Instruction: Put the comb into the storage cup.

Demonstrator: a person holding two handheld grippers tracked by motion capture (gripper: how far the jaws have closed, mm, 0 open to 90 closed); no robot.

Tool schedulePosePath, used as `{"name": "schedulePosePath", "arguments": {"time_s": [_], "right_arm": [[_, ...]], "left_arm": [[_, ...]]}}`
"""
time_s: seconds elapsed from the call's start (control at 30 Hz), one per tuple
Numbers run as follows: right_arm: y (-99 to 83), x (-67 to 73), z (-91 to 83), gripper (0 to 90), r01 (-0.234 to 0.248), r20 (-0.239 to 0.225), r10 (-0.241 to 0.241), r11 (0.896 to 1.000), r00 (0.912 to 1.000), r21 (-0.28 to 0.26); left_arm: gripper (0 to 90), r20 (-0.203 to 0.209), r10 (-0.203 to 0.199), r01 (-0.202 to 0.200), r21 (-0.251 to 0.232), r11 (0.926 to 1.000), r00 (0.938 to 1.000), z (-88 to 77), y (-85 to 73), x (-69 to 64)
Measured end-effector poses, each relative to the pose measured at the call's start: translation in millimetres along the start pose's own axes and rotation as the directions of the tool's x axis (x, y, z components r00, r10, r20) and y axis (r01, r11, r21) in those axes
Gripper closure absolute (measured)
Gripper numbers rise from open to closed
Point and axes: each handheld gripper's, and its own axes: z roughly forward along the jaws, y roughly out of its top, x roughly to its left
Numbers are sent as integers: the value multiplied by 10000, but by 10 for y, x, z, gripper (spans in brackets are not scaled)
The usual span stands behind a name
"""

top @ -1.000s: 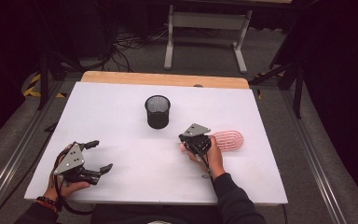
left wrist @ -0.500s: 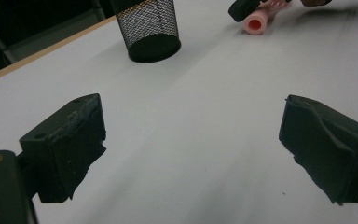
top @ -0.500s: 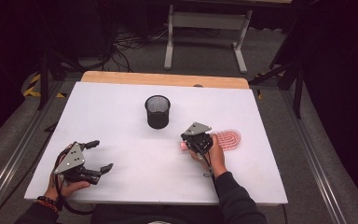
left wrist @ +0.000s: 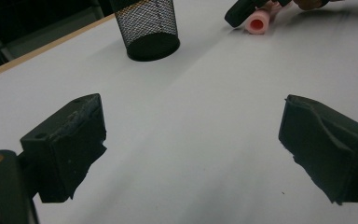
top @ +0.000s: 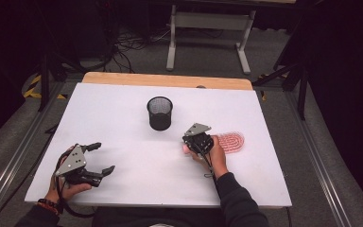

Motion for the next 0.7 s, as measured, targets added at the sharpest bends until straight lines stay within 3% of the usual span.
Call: {"name": "schedulePosePath", "arguments": {"time_s": [0.37, 0.7], "right_arm": [[4, 4, -36, 900, 47, -704, -5, 9982, 9975, 604], [-49, 72, -155, 900, 586, -1050, -496, 9948, 9932, 836]], "left_arm": [[83, 11, 1, -1, 20, 10000, 10000, -1, 1, -4], [82, 5, 53, -53, 67, 10000, 10000, -14, 3, -6]]}}
